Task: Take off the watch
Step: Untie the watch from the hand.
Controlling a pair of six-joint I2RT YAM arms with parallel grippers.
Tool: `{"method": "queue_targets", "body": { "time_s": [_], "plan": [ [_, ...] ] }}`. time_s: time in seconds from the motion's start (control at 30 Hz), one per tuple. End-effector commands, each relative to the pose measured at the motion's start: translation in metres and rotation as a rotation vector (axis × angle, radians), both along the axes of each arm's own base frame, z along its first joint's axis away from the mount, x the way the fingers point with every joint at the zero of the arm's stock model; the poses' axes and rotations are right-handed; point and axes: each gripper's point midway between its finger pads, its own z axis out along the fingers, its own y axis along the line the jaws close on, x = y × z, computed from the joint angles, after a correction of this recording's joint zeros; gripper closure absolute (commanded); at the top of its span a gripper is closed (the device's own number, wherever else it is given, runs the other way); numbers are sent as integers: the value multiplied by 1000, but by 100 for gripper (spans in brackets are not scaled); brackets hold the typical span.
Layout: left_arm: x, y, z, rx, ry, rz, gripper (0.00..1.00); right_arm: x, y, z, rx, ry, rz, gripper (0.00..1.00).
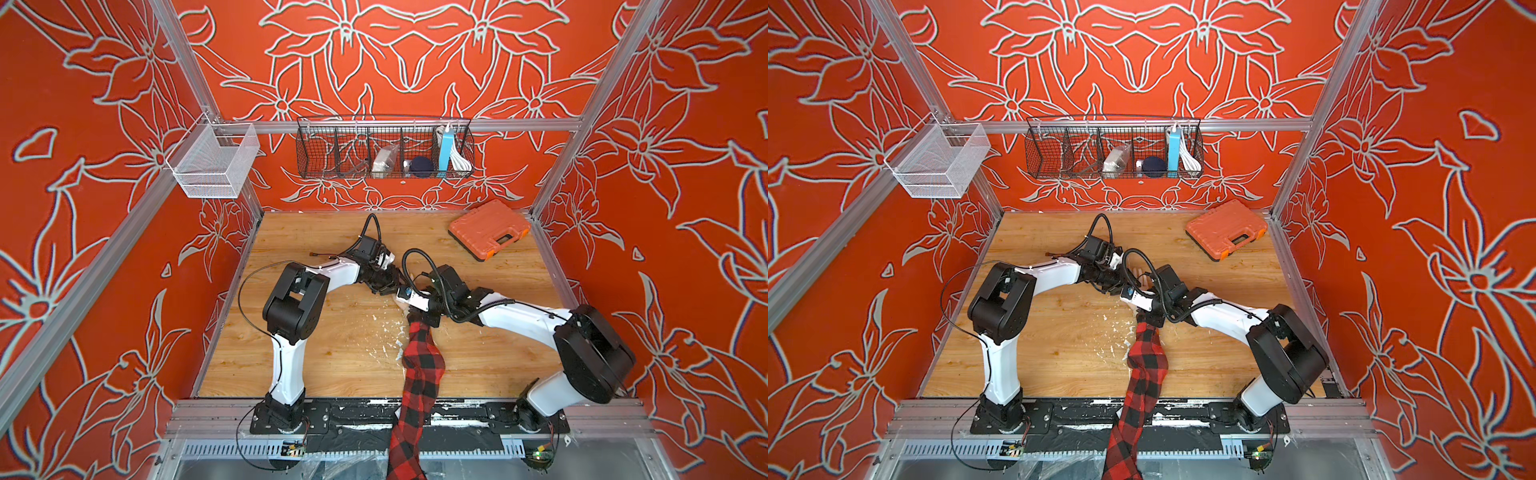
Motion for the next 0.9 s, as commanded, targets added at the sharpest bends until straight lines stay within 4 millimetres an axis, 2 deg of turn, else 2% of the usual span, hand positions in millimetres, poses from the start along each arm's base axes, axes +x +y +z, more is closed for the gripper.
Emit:
{"method": "queue_targets", "body": {
  "time_s": [0.0, 0.17, 0.43, 0.63, 0.77, 0.87],
  "plan": [
    [4, -1, -3, 6, 2, -14, 52, -3, 10, 5, 24, 44, 13, 82],
    [3, -6, 15, -42, -1, -28, 52, 4, 0, 12, -65, -12, 25, 77],
    [-1, -5, 37, -56, -27, -32, 51, 6, -26, 24, -201, 4, 57, 69],
    [1, -12, 34, -78, 32, -52, 51, 2, -37, 24, -259, 22, 173, 61],
    [4, -13, 38, -46, 34, -92, 51, 1, -40, 22, -271, 35, 246, 61],
    [7, -15, 36, -51, 52, -99, 51, 3, -38, 13, -300, 58, 292, 63]
  ]
}}
